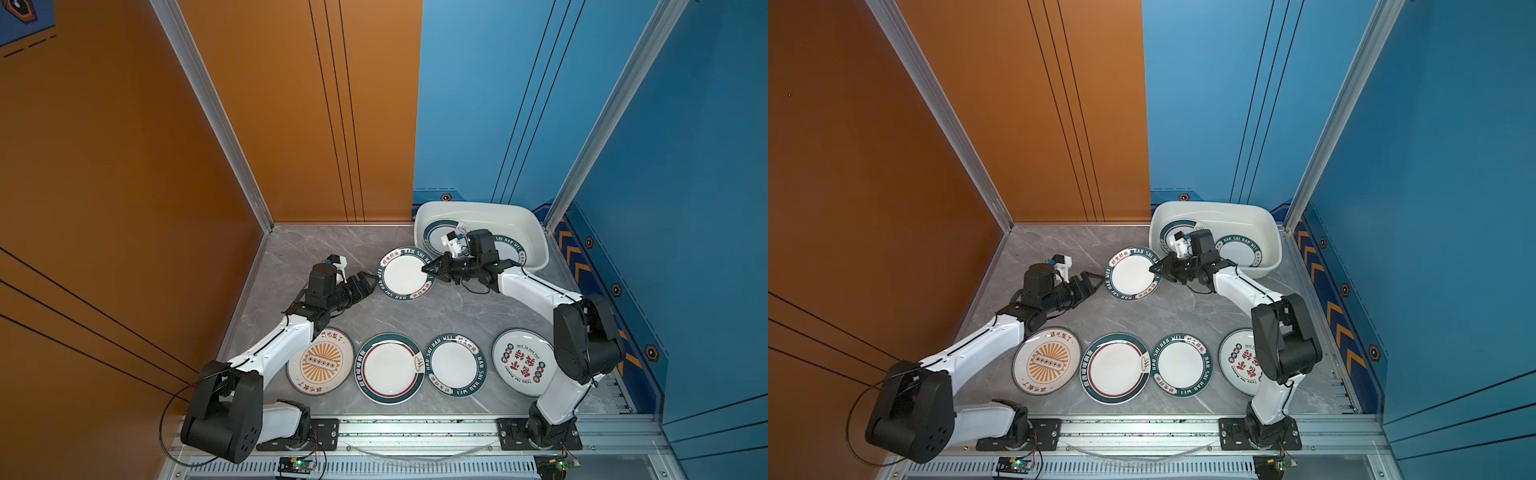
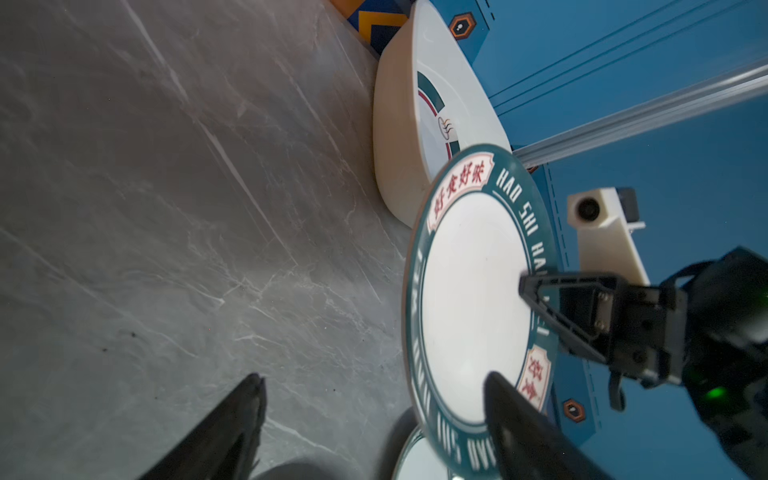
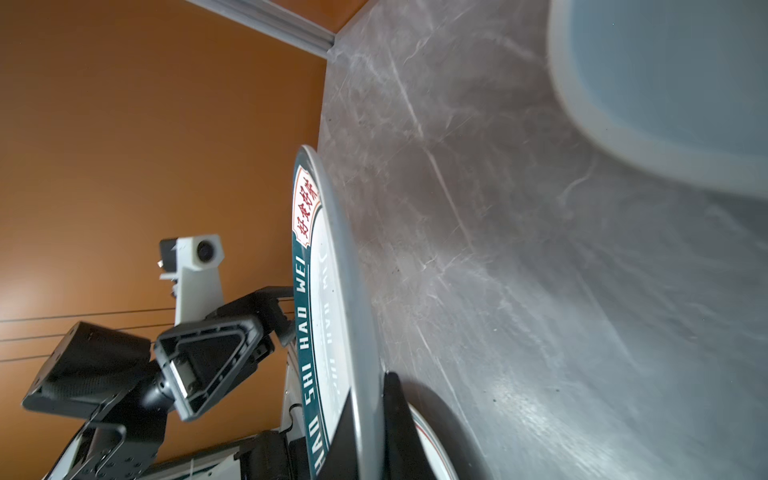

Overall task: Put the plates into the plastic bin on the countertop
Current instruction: 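Carry the plate into the bin with the right gripper while the left gripper releases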

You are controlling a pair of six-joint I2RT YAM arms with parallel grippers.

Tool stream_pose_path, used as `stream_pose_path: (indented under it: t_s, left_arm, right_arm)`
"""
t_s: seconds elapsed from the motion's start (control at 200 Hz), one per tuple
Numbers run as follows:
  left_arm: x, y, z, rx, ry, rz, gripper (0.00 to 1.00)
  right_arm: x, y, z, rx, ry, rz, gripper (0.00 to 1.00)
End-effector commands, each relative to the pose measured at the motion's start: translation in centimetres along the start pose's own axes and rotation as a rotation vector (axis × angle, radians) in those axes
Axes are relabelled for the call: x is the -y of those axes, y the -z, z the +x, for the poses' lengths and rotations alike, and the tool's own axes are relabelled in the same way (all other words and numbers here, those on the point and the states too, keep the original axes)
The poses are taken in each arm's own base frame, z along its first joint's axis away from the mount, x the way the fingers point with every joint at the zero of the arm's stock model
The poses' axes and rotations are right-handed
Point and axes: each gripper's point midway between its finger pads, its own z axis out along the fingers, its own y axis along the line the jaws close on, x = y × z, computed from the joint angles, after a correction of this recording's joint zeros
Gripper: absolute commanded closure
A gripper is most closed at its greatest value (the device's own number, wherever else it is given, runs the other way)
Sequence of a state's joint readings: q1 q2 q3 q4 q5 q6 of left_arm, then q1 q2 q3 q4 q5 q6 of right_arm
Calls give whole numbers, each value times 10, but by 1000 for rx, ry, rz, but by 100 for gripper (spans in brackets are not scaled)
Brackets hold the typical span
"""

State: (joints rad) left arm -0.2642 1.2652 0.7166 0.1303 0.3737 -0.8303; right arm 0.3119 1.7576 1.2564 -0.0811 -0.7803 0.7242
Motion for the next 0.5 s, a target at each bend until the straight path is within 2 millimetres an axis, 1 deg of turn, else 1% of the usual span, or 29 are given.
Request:
stream_pose_path:
  t_s: [0.0,0.08,0.125,0.265,0.29,0.38,0.39,0.41,0.496]
  left_arm:
    - [-16,18,-3,45,-27,-80,2]
    - [-27,33,-3,83,-27,-130,2]
    - [-34,43,-4,110,-31,-164,2]
    - [-57,72,-6,179,-6,-245,2]
    - [-63,76,-6,188,10,-260,2]
    - [-75,92,-8,225,53,-282,2]
    - [-80,94,-4,212,63,-297,2]
    - [-84,97,-2,214,75,-308,2]
    - [-96,109,-2,243,105,-322,2]
  right_arm:
    - [3,40,-35,110,28,97,100]
    - [24,65,-59,190,-4,180,100]
    - [38,83,-74,245,-22,238,100]
    - [75,129,-109,378,-82,371,100]
    - [84,138,-116,404,-99,395,100]
    - [104,158,-133,459,-143,442,100]
    - [106,160,-135,466,-146,445,100]
    - [110,164,-139,475,-155,454,100]
    - [127,179,-151,509,-191,488,100]
